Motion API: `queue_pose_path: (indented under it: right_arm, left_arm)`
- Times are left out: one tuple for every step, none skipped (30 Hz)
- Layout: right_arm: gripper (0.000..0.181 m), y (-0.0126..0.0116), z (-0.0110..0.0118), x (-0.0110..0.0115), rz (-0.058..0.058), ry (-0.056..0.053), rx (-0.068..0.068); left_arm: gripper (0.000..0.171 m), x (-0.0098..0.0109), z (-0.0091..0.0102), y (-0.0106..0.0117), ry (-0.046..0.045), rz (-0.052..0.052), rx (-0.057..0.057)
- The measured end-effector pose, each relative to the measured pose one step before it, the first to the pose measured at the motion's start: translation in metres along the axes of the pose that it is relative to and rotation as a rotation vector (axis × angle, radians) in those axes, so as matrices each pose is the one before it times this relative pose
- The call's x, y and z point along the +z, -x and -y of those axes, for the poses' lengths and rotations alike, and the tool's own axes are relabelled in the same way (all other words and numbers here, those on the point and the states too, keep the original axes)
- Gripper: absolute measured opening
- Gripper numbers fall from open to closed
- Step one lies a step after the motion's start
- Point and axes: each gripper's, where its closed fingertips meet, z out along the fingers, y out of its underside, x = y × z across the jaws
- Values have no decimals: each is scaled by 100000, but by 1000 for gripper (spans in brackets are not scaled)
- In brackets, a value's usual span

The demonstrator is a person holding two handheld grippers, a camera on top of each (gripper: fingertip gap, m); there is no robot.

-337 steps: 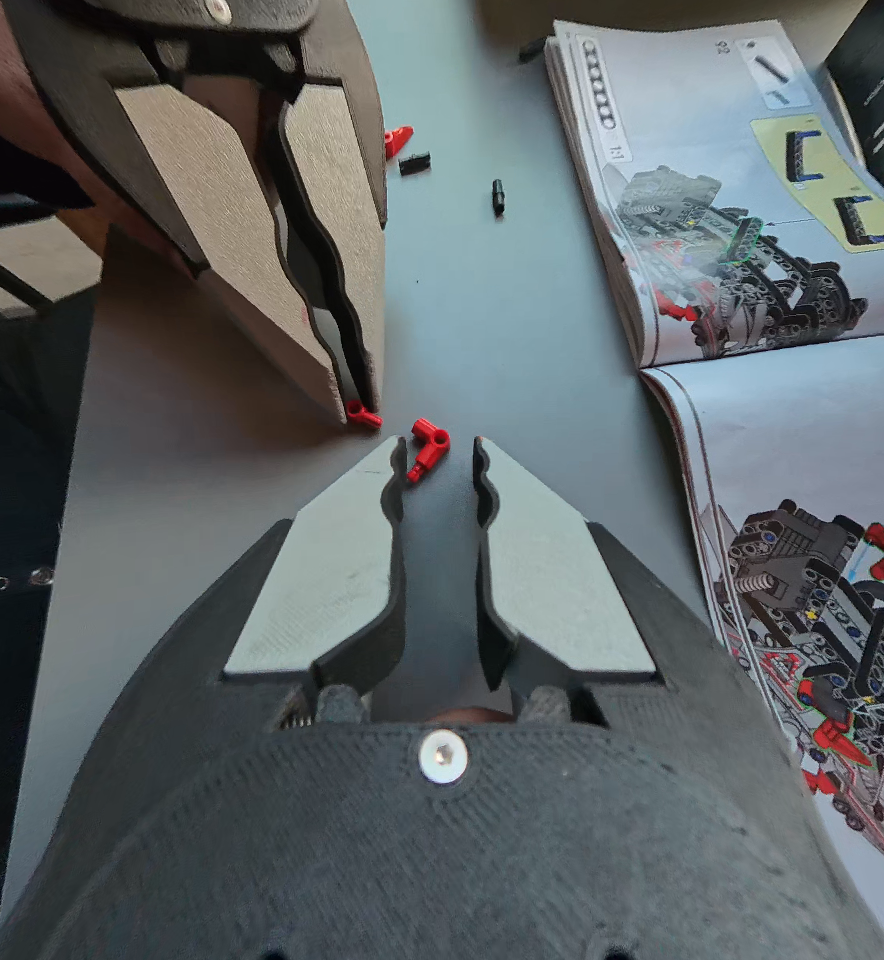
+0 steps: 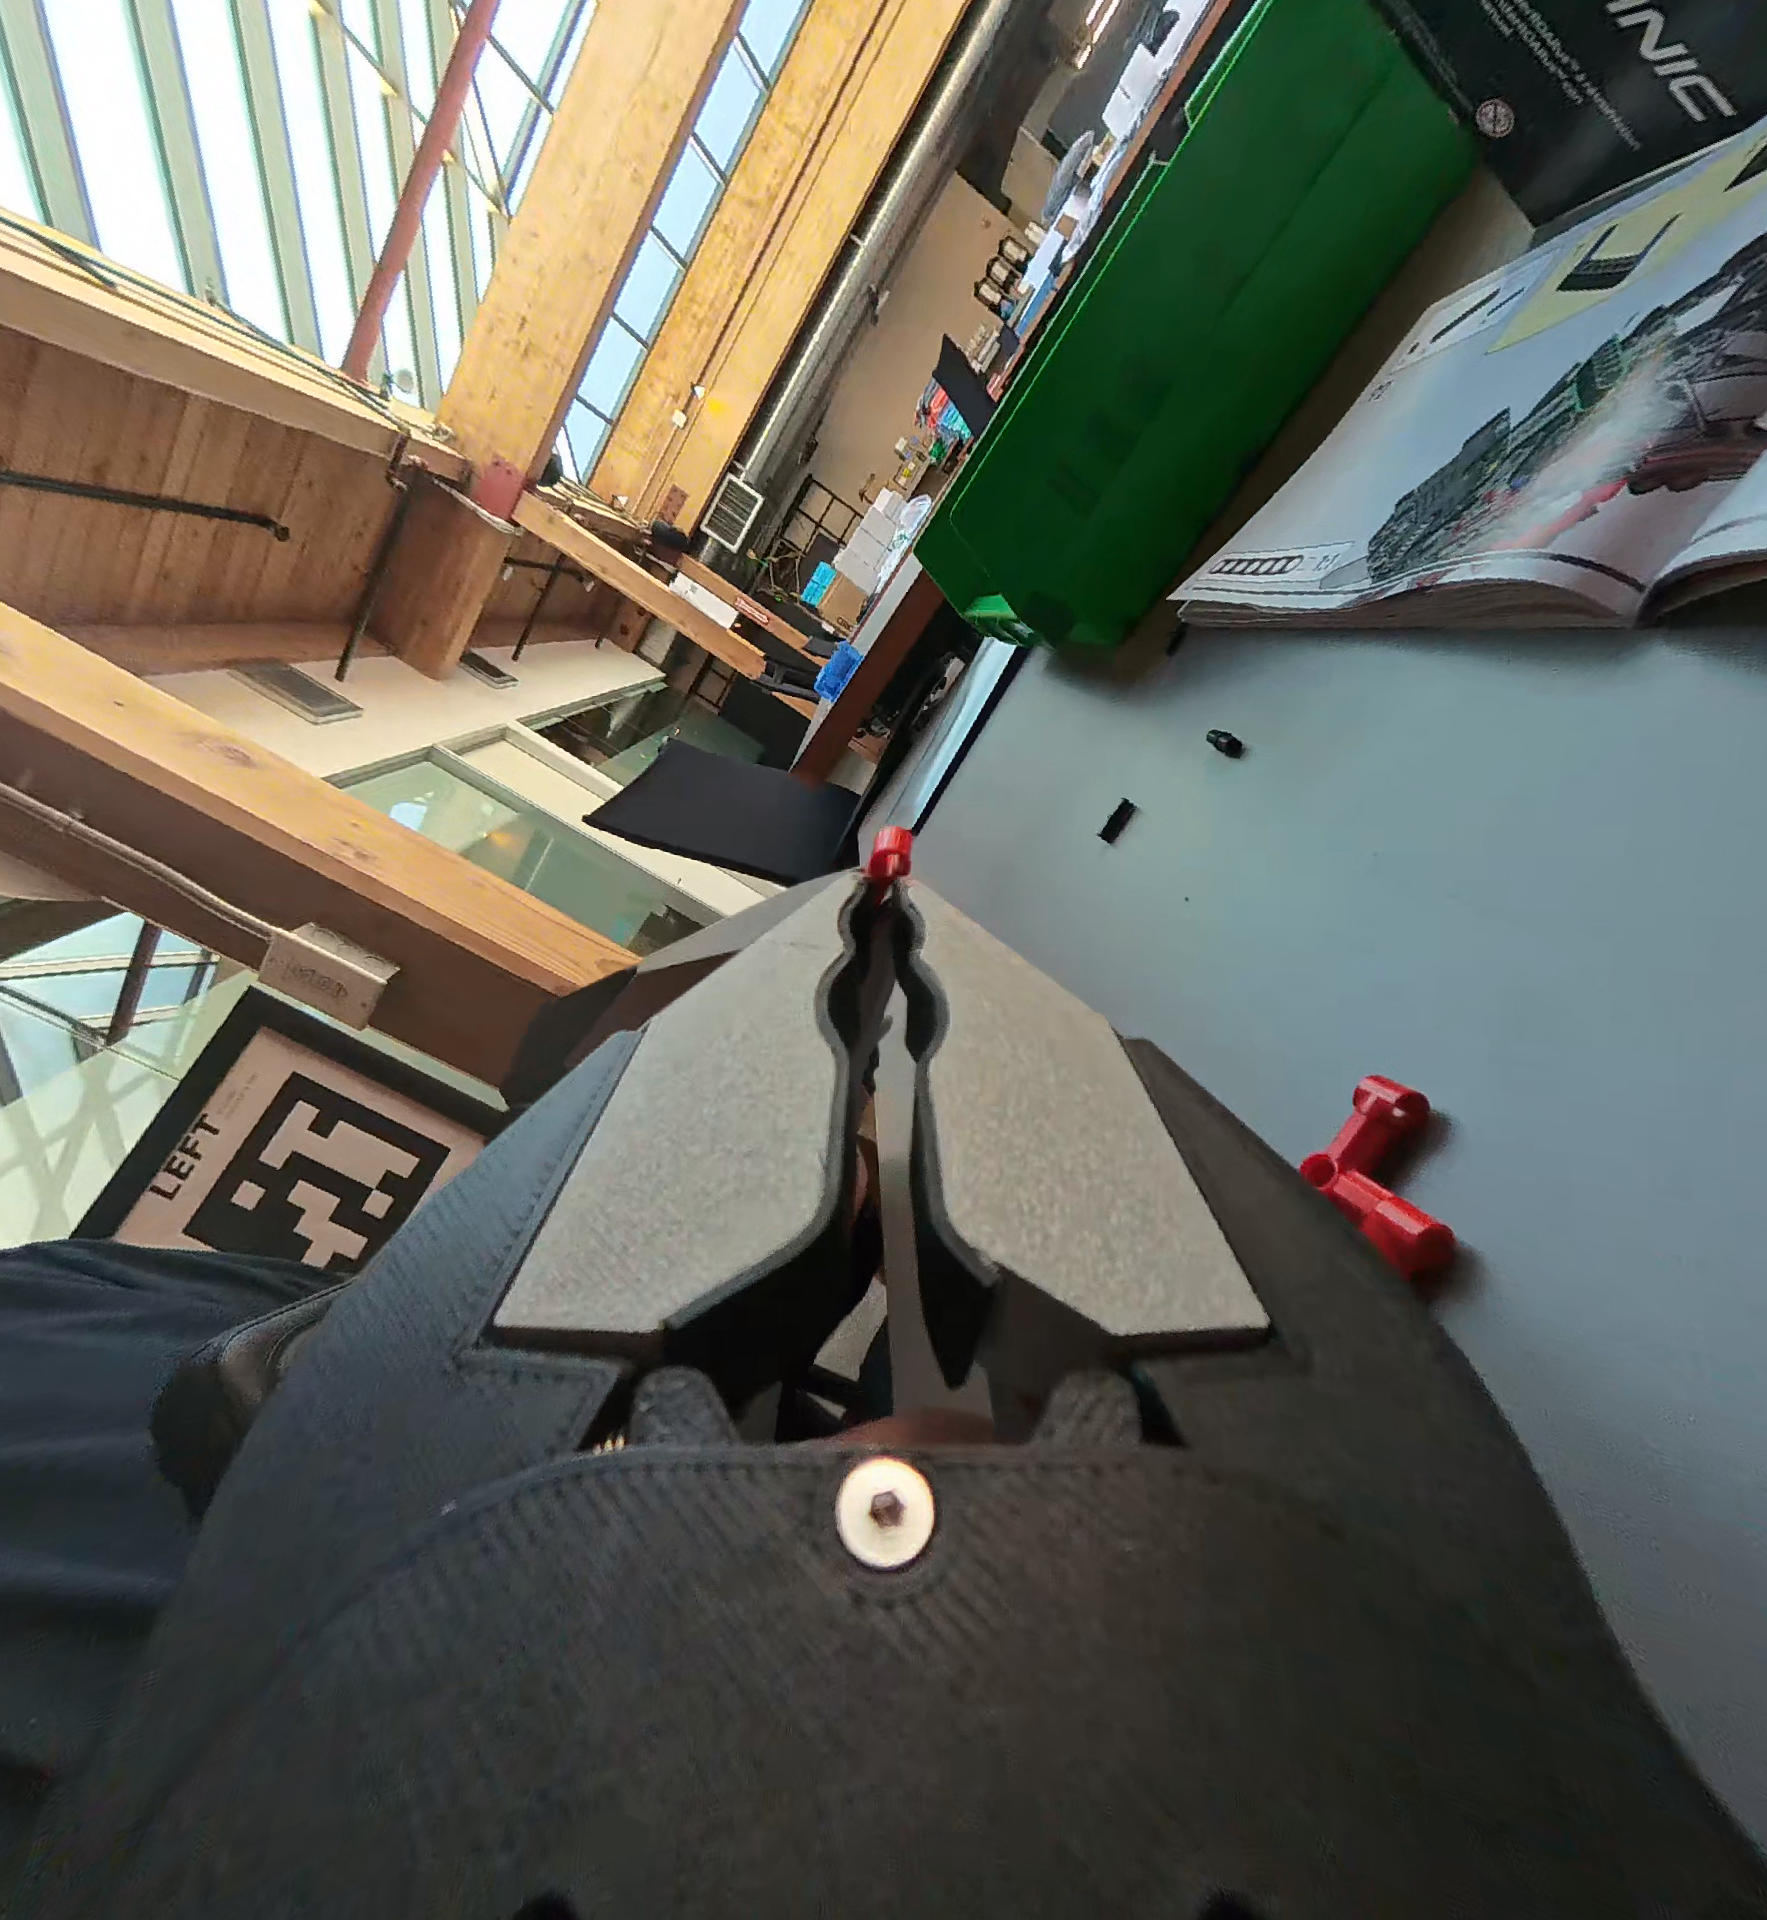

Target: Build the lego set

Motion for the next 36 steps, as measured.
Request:
queue_pose_path:
  right_arm:
    - [1,-21,-54,1,-245,389,51]
    - [3,32,-13,-1,61,-230,-281]
    - [3,4,26,12,64,-640,143]
    - [4,-3,51,17,360,-754,904]
    - [5,-18,20,10,728,-541,1654]
    - [4,2,40,-17,1236,-575,1992]
    - [3,58,-7,-19,1610,-388,2004]
    - [3,26,-38,-9,1216,-165,1532]
    - [4,-76,42,-31,23,-757,647]
    - [5,-209,99,-57,-1348,-816,-340]
    - [7,-199,87,-63,-1621,-322,-780]
    - [8,-35,196,-61,-797,-851,-677]
    - [7,169,193,-20,459,-790,-635]
    - [7,131,69,4,250,175,-318]
    - [7,58,50,54,-115,78,-305]
    - [6,67,51,48,-10,-182,-237]
    - [5,8,-22,72,-86,84,-134]
    - [4,-34,-61,74,-135,159,-33]
    - [3,-35,-24,69,-122,-58,110]
    - [3,-14,23,54,12,-329,313]
    - [3,63,63,41,393,-522,537]
    - [3,69,72,46,394,-603,270]
    - [3,57,84,61,314,-742,204]
    - [3,-7,43,99,7,-440,-103]
    - [3,-1,-7,93,58,512,-1453]
    - [3,18,-33,64,17,1597,-2933]
    - [3,41,-6,30,-59,2131,-3557]
    - [3,103,99,-44,-61,1609,-3625]
    - [3,225,274,-126,325,455,-3553]
    - [3,459,240,-126,1536,676,-3682]
    - [3,565,9,-61,1853,2072,-3820]
    - [3,398,-87,-43,444,2360,-4227]
    - [3,595,21,-32,1473,1203,-4896]
    - [3,582,11,-16,1556,1056,-4425]
    - [3,220,-79,-8,-494,1635,-3772]
    - [3,199,-45,-14,-314,1170,-3773]
  left_arm:
    - [0,-12,-12,37,-730,183,579]
    - [0,10,-35,4,-385,-15,354]
    - [0,53,-48,-9,46,48,394]
    - [0,24,18,30,-203,551,385]
    - [0,13,21,-16,-131,330,116]
    - [0,5,-2,-12,-58,216,-355]
    - [0,-46,61,50,-894,266,-959]
    - [0,-44,-13,45,-394,-176,-1365]
    - [0,-22,-48,41,-77,-332,-1242]
    - [0,-24,-35,67,-7,4,-1029]
    - [0,-54,29,36,-533,-257,-1385]
    - [0,3,-47,-9,166,-472,-1105]
    - [0,22,-95,-20,521,-262,-497]
    - [0,13,-30,-40,21,-209,-247]
    - [0,-18,58,-21,-386,-91,-228]
    - [0,-26,96,-13,-355,-106,-190]
    - [0,-11,55,5,5,97,-271]
    - [0,-27,122,-17,-484,-140,-446]
    - [0,-14,80,-41,-152,-155,-375]
    - [0,14,-28,-28,542,58,-243]
    - [0,5,8,-3,54,128,-490]
    - [0,4,0,-14,58,-135,-1072]
    - [0,-4,-22,-3,403,-273,-1439]
    - [0,3,15,-73,284,-591,-1614]
    - [1,4,23,-152,321,-865,-1536]
    - [2,-15,57,-143,-51,-756,-1807]
    - [1,-47,53,-119,-249,-1327,-2905]
    - [1,-53,10,-98,31,-2451,-3821]
    - [0,-75,-20,-92,331,-3421,-4118]
    - [0,-115,12,-134,20,-4410,-5470]
    - [2,-94,-59,-492,641,-8033,-8530]
    - [8,-112,-387,-562,3401,-9919,-12233]
    - [11,-216,-343,-542,3457,-10984,-13543]
    - [11,-310,109,-842,470,-13601,-12218]
    - [8,-426,468,-471,-1742,-10968,-11796]
    - [9,-533,875,-382,-4287,-9347,-9523]
